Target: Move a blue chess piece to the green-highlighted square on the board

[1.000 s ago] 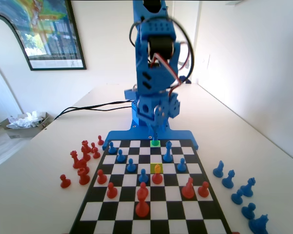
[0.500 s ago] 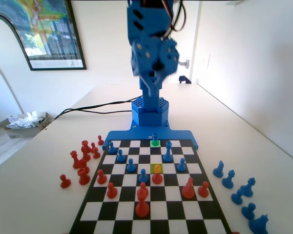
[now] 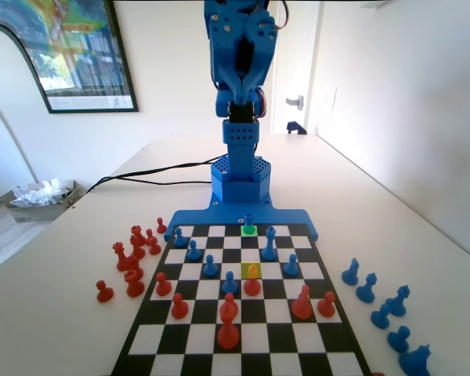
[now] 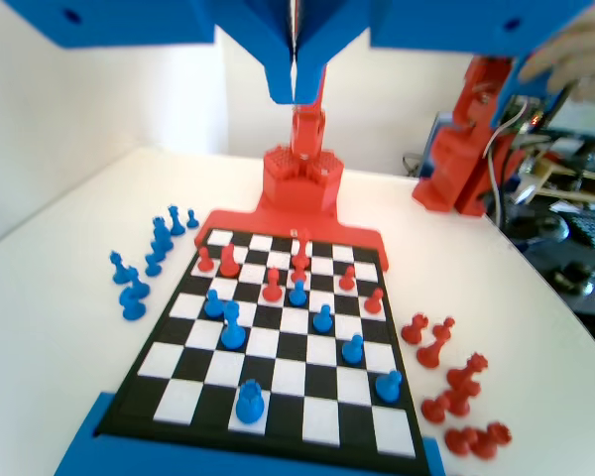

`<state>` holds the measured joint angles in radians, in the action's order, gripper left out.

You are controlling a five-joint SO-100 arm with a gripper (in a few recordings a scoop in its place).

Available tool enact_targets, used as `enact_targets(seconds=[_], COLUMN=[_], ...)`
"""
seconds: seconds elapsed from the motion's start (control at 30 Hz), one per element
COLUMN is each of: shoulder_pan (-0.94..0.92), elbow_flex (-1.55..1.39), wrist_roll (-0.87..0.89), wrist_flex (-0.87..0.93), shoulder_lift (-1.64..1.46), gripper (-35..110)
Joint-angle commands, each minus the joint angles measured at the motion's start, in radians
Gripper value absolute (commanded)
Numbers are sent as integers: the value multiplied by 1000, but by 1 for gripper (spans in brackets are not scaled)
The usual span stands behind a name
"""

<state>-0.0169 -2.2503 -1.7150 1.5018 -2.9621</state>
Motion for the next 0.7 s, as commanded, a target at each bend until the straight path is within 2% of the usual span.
enact_targets(seconds=[0.0,0.67], shoulder_pan=[-6,-21], elbow_flex=[64,72], wrist_roll=[-5,-17], wrist_flex=[2,11], shoulder_lift=[-75,-92], gripper=[1,1])
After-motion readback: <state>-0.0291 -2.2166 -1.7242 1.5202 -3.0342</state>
